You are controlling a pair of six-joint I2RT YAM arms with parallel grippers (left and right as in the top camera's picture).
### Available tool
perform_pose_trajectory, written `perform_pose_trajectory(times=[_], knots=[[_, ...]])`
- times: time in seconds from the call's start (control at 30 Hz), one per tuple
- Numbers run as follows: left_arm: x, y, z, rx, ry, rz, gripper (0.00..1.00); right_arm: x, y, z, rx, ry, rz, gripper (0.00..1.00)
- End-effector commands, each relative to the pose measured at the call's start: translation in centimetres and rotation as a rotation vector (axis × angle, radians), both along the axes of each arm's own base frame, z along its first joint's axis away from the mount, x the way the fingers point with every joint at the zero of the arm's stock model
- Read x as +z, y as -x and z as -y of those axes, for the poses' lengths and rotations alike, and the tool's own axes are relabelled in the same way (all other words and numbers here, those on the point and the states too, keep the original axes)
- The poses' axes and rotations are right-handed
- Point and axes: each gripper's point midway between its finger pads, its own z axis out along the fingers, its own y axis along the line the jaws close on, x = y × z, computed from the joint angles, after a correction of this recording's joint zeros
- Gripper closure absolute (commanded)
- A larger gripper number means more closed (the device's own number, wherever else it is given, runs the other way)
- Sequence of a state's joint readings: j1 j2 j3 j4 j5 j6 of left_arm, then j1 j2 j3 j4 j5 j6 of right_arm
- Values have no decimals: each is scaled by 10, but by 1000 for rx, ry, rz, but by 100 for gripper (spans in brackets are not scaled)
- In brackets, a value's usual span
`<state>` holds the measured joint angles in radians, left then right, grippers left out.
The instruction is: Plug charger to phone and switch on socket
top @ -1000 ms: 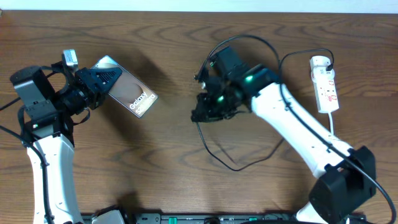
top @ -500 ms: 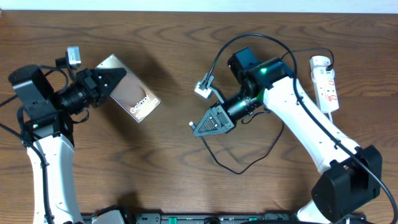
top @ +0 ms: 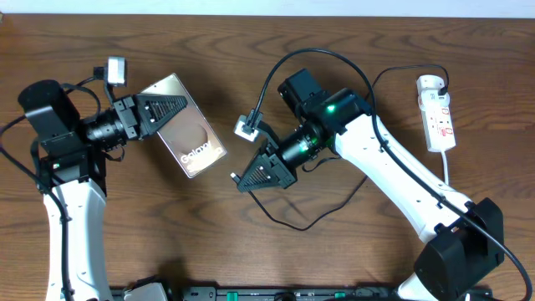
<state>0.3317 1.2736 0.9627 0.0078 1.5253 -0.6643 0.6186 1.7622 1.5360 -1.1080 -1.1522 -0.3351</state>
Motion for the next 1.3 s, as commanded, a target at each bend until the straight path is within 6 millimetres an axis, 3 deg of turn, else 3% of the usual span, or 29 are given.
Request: perform_pose_trajectory(times=[0.0, 0.37, 1.27], knots=[[9, 9, 7, -55, 2, 43, 93, 10, -1, -5, -16, -21, -30, 99], [9, 10, 11, -68, 2, 44, 93, 14, -9, -11, -41, -36, -23, 99], [11, 4, 9, -39, -24, 86, 93, 28, -1, -20, 14, -131, -27, 99]])
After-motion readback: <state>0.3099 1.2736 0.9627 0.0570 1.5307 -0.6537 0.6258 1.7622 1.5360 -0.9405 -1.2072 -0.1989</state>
